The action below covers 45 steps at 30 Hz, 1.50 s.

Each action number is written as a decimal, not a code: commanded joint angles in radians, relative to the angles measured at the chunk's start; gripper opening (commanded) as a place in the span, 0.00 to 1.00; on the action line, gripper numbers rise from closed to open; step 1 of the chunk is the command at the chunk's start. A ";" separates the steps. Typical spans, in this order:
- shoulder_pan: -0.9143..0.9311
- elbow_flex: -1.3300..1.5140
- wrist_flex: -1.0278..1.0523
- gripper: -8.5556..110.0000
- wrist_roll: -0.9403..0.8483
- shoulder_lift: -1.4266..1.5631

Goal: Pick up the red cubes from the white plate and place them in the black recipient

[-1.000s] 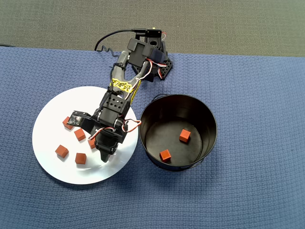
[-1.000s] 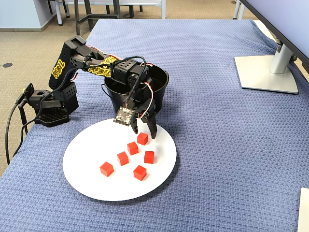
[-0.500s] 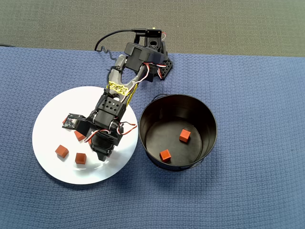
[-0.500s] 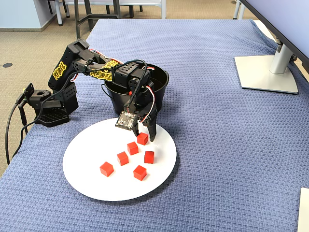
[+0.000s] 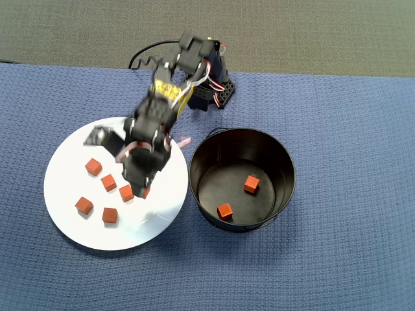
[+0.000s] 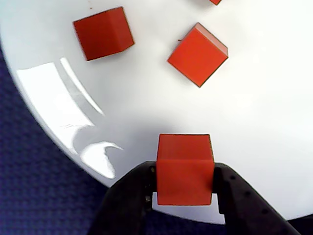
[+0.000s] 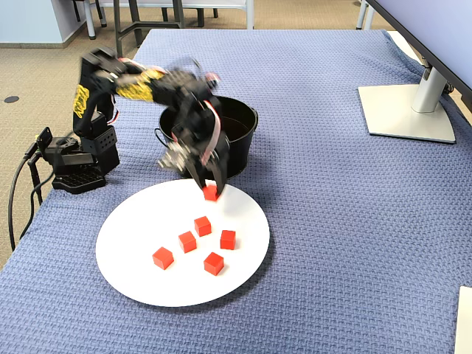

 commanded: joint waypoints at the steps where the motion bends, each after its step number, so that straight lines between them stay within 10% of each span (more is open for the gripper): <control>1: -0.005 0.040 -0.005 0.07 0.038 0.265; 19: -0.687 0.388 -0.101 0.08 0.253 0.655; 21: -0.698 0.408 -0.100 0.26 0.252 0.640; 45: 0.087 -0.173 0.003 0.30 -0.350 -0.021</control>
